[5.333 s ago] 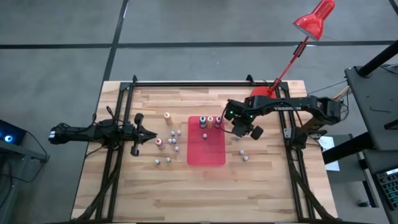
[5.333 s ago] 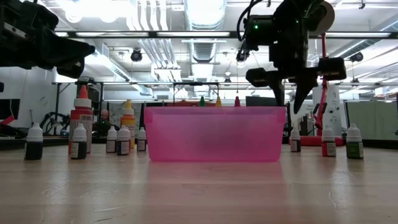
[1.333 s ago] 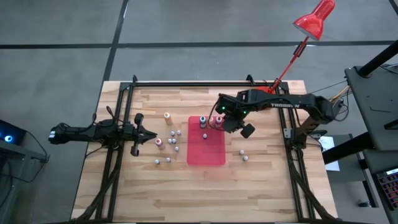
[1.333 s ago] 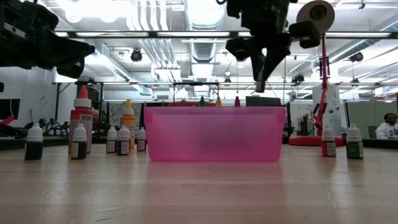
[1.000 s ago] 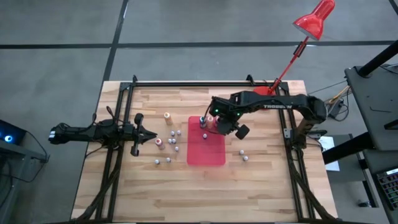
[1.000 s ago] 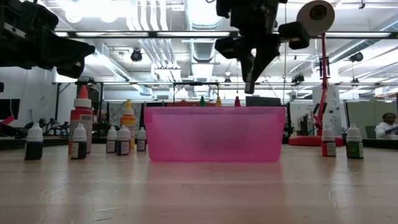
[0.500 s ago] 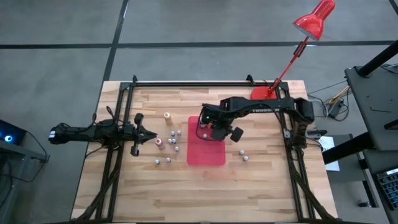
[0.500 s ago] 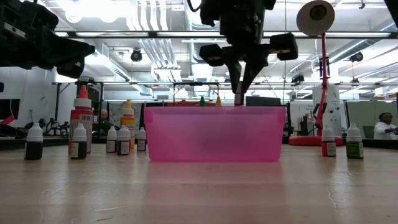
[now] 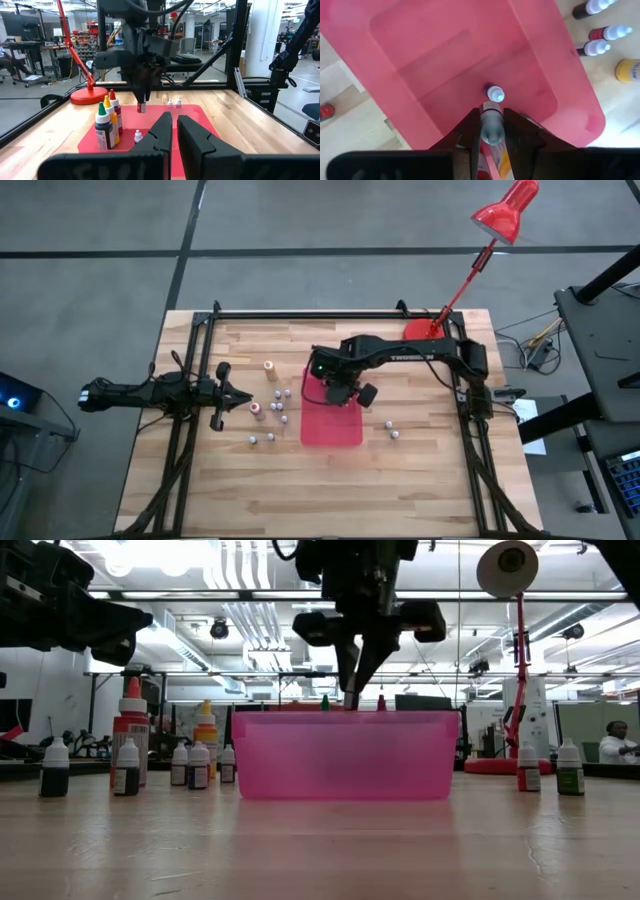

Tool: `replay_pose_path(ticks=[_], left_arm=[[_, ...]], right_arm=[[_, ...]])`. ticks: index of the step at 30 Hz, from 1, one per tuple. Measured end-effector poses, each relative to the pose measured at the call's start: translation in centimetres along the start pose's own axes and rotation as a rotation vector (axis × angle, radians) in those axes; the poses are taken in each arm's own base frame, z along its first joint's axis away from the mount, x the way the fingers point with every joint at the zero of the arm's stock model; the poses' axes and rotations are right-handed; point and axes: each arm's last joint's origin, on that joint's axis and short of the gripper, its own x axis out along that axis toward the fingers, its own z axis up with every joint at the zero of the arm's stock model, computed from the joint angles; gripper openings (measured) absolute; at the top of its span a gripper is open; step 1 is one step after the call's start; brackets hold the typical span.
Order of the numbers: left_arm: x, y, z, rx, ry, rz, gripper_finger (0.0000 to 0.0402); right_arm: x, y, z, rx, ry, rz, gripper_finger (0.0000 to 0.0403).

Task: Pick & Place food coloring
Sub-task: Put the small food coloring bottle into the red bin

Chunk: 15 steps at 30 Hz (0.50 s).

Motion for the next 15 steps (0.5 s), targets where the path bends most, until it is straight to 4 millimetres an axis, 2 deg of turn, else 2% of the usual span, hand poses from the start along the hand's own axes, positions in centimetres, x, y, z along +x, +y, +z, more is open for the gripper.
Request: replay_pose_path(ticks=[15], left_arm=[[0.0,0.0,0.0,0.000,0.000,0.000,0.0003]], right_arm=[[2.6,1.1,-0.9,-0.050,0.033,0.086,0.0066]])
